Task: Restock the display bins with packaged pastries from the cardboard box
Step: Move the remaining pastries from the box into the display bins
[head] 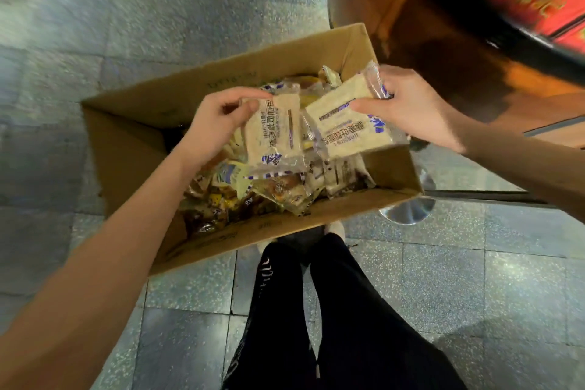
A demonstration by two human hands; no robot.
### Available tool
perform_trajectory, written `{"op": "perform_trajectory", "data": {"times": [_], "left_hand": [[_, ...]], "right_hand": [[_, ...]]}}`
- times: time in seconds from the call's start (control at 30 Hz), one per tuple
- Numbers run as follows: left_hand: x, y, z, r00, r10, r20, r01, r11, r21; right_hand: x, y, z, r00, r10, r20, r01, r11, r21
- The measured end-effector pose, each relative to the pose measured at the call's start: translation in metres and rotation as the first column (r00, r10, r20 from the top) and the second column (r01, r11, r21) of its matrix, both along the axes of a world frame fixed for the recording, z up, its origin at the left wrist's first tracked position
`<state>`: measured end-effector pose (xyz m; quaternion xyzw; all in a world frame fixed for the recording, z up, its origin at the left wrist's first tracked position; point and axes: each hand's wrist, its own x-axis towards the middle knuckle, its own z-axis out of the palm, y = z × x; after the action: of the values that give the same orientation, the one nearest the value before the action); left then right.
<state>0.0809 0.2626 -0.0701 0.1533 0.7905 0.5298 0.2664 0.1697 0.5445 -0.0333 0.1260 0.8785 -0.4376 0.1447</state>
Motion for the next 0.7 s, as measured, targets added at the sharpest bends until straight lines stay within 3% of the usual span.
{"op": "perform_trajectory", "data": {"times": [0.17, 0.33, 0.53, 0.7], "left_hand": [[-0.003, -0.034, 0.062, 0.999, -0.013, -0.03, 0.013, 1.0, -0.015], [0.0, -0.08, 0.114, 0.998, -0.001, -0.065, -0.002, 0.999, -0.042], [0.014, -0.14, 0.17, 0.987, 0.126, -0.097, -0.127, 0.992, -0.004], [0.051, -0.182, 0.191, 0.954, 0.292, -0.067, -0.291, 0.956, 0.022]], "right_hand": [[-0.007, -0.029, 0.059, 0.995, -0.058, -0.086, 0.048, 0.993, -0.112], [-0.019, -0.073, 0.11, 0.986, 0.098, -0.137, -0.107, 0.992, -0.061], [-0.043, -0.134, 0.158, 0.924, 0.294, -0.244, -0.313, 0.949, -0.042], [-0.057, -0.181, 0.176, 0.807, 0.494, -0.324, -0.484, 0.867, 0.116]]}}
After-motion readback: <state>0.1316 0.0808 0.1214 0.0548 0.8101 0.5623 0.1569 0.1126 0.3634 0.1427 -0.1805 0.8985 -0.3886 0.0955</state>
